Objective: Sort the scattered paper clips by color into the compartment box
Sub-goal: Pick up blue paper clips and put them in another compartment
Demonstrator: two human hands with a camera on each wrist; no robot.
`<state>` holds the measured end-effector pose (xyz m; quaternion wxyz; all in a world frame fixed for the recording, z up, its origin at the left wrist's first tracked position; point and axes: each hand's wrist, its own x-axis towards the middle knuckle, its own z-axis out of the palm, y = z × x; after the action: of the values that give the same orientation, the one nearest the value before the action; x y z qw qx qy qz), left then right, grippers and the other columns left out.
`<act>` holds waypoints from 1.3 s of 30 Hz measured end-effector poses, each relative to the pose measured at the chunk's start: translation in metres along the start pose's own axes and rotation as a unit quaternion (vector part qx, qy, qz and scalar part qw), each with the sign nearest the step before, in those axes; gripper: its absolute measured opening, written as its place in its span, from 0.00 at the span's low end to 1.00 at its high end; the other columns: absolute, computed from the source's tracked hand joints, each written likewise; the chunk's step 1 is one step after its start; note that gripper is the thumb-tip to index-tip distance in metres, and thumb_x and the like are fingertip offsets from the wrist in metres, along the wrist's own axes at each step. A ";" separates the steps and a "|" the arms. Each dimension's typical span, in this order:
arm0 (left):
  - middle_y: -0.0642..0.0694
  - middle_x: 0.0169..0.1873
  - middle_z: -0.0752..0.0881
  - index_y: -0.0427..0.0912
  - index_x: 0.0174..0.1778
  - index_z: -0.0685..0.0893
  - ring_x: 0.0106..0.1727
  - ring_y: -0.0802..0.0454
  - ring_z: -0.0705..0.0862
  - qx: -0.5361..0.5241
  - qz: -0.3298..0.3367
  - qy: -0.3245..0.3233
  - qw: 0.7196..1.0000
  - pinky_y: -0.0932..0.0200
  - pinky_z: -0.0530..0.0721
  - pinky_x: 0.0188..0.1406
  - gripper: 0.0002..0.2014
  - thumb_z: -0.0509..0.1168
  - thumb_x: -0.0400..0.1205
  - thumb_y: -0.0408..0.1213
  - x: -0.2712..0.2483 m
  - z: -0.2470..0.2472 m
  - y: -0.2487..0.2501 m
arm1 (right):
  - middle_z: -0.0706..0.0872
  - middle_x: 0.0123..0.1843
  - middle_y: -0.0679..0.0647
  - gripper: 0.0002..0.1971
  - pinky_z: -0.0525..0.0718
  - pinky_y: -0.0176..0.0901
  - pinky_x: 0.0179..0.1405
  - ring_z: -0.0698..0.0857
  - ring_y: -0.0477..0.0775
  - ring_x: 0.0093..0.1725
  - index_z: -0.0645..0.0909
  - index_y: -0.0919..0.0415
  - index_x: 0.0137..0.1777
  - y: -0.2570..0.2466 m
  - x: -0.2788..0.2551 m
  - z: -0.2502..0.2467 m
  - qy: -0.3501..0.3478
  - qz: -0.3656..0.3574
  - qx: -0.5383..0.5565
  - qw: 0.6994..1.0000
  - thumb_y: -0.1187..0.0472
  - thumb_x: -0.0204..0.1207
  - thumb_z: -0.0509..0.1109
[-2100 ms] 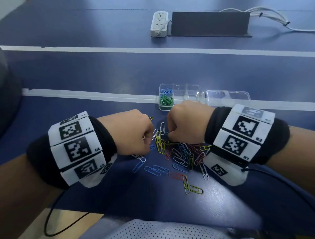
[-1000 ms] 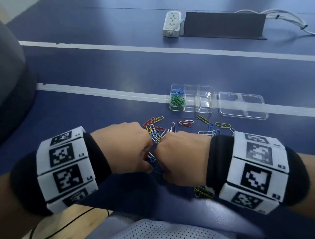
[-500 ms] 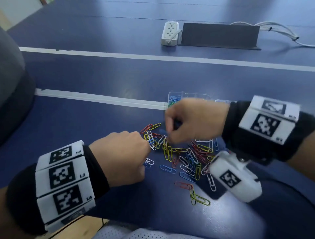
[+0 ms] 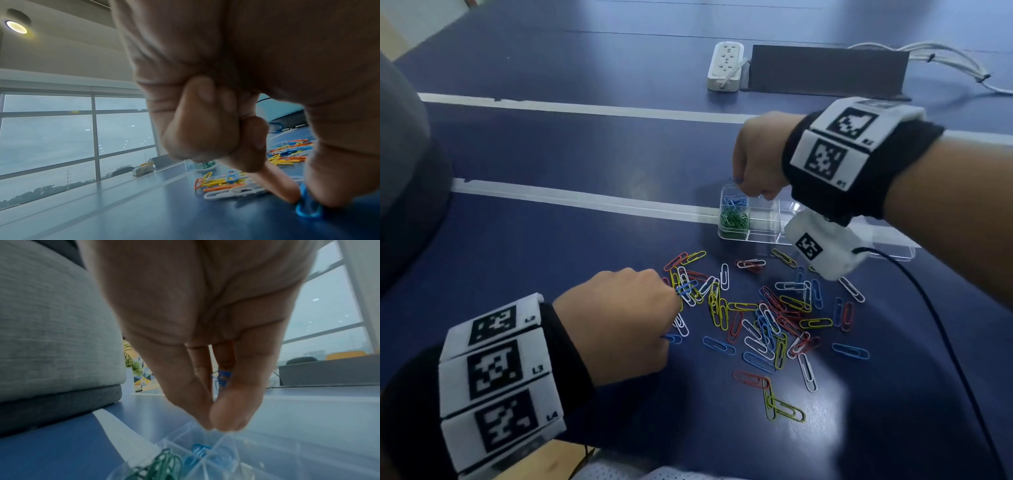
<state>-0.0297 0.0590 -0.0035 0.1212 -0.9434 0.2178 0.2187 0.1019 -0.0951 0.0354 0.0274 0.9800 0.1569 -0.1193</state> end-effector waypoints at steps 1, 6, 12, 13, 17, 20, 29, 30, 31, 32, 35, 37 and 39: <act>0.48 0.45 0.80 0.45 0.43 0.78 0.48 0.43 0.82 -0.001 0.002 0.003 1.000 0.56 0.78 0.44 0.08 0.57 0.74 0.41 0.000 0.000 0.000 | 0.87 0.61 0.55 0.18 0.73 0.34 0.29 0.80 0.49 0.38 0.83 0.63 0.64 -0.003 0.001 0.000 0.006 -0.010 -0.012 1.000 0.67 0.74 0.64; 0.50 0.47 0.81 0.46 0.44 0.76 0.49 0.43 0.82 -0.018 0.009 0.011 1.000 0.56 0.79 0.45 0.08 0.57 0.74 0.42 -0.002 0.003 -0.002 | 0.88 0.59 0.59 0.21 0.76 0.33 0.33 0.77 0.48 0.34 0.82 0.61 0.65 -0.011 0.005 0.002 0.029 -0.020 0.022 0.999 0.69 0.71 0.66; 0.50 0.46 0.81 0.46 0.44 0.76 0.49 0.43 0.82 -0.054 0.015 0.012 0.998 0.55 0.82 0.46 0.08 0.58 0.72 0.43 -0.001 0.004 -0.003 | 0.88 0.58 0.59 0.16 0.83 0.45 0.52 0.81 0.54 0.44 0.83 0.62 0.61 -0.006 0.004 0.003 0.034 -0.024 0.031 0.999 0.67 0.73 0.65; 0.50 0.45 0.81 0.46 0.43 0.75 0.48 0.43 0.82 -0.060 0.021 0.015 0.998 0.55 0.82 0.45 0.08 0.58 0.72 0.43 -0.002 0.005 -0.003 | 0.88 0.54 0.60 0.15 0.82 0.44 0.49 0.82 0.56 0.43 0.84 0.61 0.59 -0.004 0.002 0.002 0.028 -0.019 0.050 0.998 0.65 0.72 0.67; 0.54 0.36 0.75 0.49 0.33 0.69 0.40 0.50 0.79 -0.105 0.051 0.005 0.993 0.58 0.78 0.37 0.05 0.59 0.69 0.44 -0.006 0.008 -0.008 | 0.79 0.38 0.53 0.13 0.79 0.41 0.41 0.79 0.56 0.38 0.84 0.58 0.56 0.003 -0.005 -0.001 0.024 -0.006 0.089 0.996 0.62 0.71 0.68; 0.54 0.30 0.75 0.48 0.29 0.68 0.31 0.55 0.72 -0.168 0.080 -0.016 0.982 0.61 0.77 0.33 0.08 0.59 0.63 0.46 -0.008 -0.001 -0.012 | 0.86 0.37 0.53 0.12 0.84 0.41 0.42 0.83 0.57 0.34 0.86 0.59 0.52 0.008 -0.021 -0.003 0.021 -0.002 0.106 0.994 0.63 0.72 0.66; 0.65 0.25 0.80 0.54 0.34 0.78 0.26 0.61 0.75 -0.236 0.125 0.089 0.959 0.73 0.70 0.25 0.05 0.66 0.67 0.40 0.032 -0.064 -0.013 | 0.90 0.36 0.55 0.12 0.87 0.46 0.47 0.85 0.58 0.36 0.89 0.56 0.40 0.035 -0.080 0.021 -0.056 -0.039 0.053 0.996 0.67 0.68 0.64; 0.68 0.25 0.80 0.55 0.34 0.79 0.26 0.64 0.76 -0.237 0.125 0.107 0.958 0.76 0.69 0.25 0.04 0.66 0.67 0.39 0.043 -0.071 -0.013 | 0.89 0.36 0.56 0.11 0.88 0.47 0.45 0.86 0.60 0.40 0.88 0.56 0.39 0.038 -0.082 0.025 -0.066 -0.036 0.049 0.996 0.66 0.68 0.64; 0.69 0.24 0.81 0.55 0.35 0.81 0.26 0.67 0.77 -0.237 0.124 0.120 0.956 0.79 0.69 0.25 0.04 0.66 0.68 0.39 0.053 -0.078 -0.012 | 0.87 0.36 0.56 0.10 0.87 0.45 0.42 0.86 0.62 0.42 0.87 0.57 0.39 0.040 -0.084 0.029 -0.080 -0.034 0.044 0.995 0.66 0.69 0.64; 0.66 0.23 0.81 0.54 0.35 0.82 0.25 0.69 0.77 -0.241 0.122 0.132 0.954 0.81 0.69 0.26 0.05 0.66 0.69 0.38 0.063 -0.083 -0.011 | 0.86 0.36 0.56 0.09 0.84 0.40 0.35 0.86 0.61 0.43 0.87 0.56 0.39 0.042 -0.086 0.034 -0.094 -0.032 0.041 0.994 0.64 0.70 0.65; 0.57 0.20 0.79 0.53 0.36 0.84 0.24 0.71 0.77 -0.247 0.114 0.163 0.949 0.82 0.69 0.26 0.06 0.67 0.72 0.36 0.090 -0.091 -0.007 | 0.87 0.37 0.51 0.06 0.78 0.34 0.33 0.85 0.56 0.44 0.87 0.54 0.42 0.045 -0.090 0.045 -0.116 -0.039 0.025 0.992 0.53 0.68 0.74; 0.59 0.23 0.79 0.51 0.39 0.87 0.25 0.68 0.77 -0.232 0.108 0.174 0.951 0.80 0.71 0.26 0.06 0.67 0.73 0.35 0.104 -0.093 -0.002 | 0.88 0.40 0.52 0.09 0.80 0.39 0.40 0.85 0.57 0.45 0.87 0.53 0.42 0.046 -0.093 0.049 -0.125 -0.040 0.029 0.991 0.51 0.65 0.77; 0.59 0.26 0.79 0.49 0.43 0.89 0.27 0.64 0.77 -0.208 0.102 0.179 0.956 0.71 0.70 0.26 0.08 0.66 0.74 0.34 0.115 -0.094 0.002 | 0.89 0.43 0.54 0.08 0.82 0.41 0.42 0.86 0.59 0.46 0.87 0.54 0.43 0.046 -0.095 0.051 -0.117 -0.041 0.029 0.992 0.53 0.66 0.75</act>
<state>0.0959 -0.0140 0.0250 -0.1420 -0.9442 0.2806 0.0975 0.0171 -0.1717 0.0097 0.0120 0.9524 0.1894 -0.2386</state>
